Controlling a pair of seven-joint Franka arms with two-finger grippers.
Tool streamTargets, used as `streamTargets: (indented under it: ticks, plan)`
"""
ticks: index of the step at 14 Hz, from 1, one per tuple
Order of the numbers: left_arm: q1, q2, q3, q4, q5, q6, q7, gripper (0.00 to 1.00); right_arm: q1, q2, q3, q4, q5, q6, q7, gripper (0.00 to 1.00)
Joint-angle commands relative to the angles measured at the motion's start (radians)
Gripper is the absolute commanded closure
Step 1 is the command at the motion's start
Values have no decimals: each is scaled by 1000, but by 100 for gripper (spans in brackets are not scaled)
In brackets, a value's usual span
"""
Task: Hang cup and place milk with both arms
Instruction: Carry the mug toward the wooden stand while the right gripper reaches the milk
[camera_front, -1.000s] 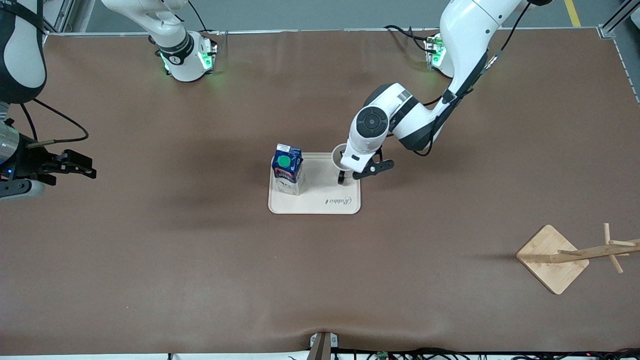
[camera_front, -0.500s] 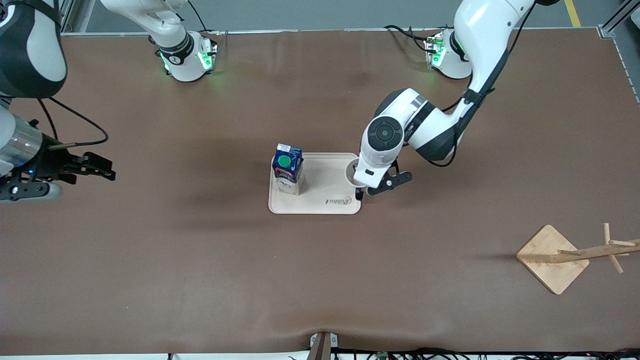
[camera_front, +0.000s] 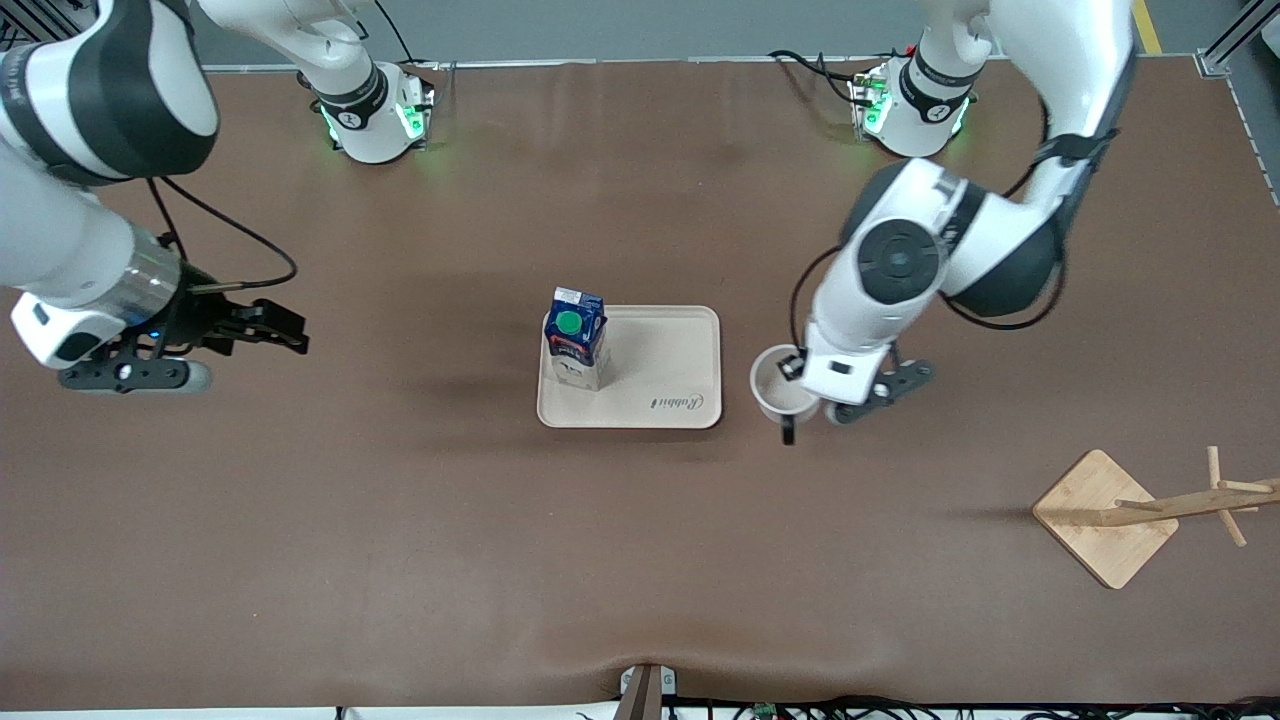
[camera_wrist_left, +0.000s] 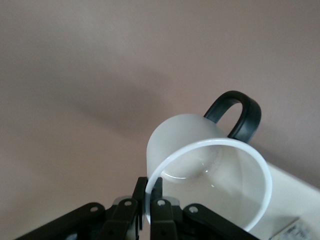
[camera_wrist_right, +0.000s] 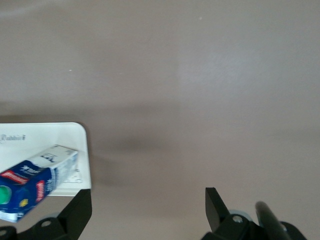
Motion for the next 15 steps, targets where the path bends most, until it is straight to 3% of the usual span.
streamTargets:
  ticks: [1, 4, 9, 15]
  plan:
    - [70, -19, -3, 58, 49, -17, 5, 100, 83, 13, -8, 14, 17, -16, 133, 0]
    - [134, -17, -3, 92, 95, 8, 5, 100, 170, 30, -8, 8, 17, -17, 276, 0]
    - [286, -5, -3, 107, 83, 156, -17, 100, 304, 77, -8, 9, 17, -7, 432, 0]
    - [371, 21, -3, 109, 81, 276, -20, 100, 410, 163, -10, 15, 74, 30, 489, 0]
